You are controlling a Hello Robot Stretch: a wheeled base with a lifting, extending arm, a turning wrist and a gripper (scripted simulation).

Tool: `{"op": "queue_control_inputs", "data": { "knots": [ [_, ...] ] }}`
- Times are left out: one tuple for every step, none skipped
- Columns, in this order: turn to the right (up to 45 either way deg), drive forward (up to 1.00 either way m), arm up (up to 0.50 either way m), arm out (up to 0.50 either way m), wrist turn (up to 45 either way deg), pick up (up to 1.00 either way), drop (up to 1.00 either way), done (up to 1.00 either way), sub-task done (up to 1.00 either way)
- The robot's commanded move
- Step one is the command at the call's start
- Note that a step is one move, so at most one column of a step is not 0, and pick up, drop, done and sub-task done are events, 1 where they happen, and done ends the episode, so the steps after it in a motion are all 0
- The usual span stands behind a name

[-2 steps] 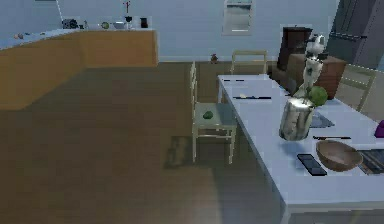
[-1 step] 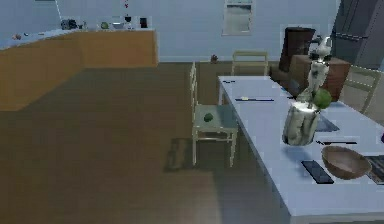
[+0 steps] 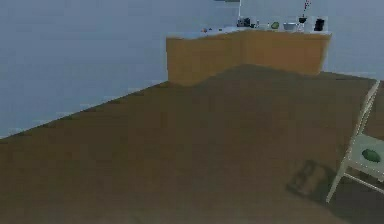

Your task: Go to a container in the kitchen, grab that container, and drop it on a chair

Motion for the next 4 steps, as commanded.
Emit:
{"op": "queue_control_inputs", "data": {
  "knots": [
    [42.0, 0.0, 0.0, 0.0, 0.0, 0.0, 0.0, 0.0, 0.0],
    [3.0, 0.0, 0.0, 0.0, 0.0, 0.0, 0.0, 0.0, 0.0],
    [-39.0, 0.0, 0.0, 0.0, 0.0, 0.0, 0.0, 0.0, 0.0],
    [0.0, 0.25, 0.0, 0.0, 0.0, 0.0, 0.0, 0.0, 0.0]
  ]
}}
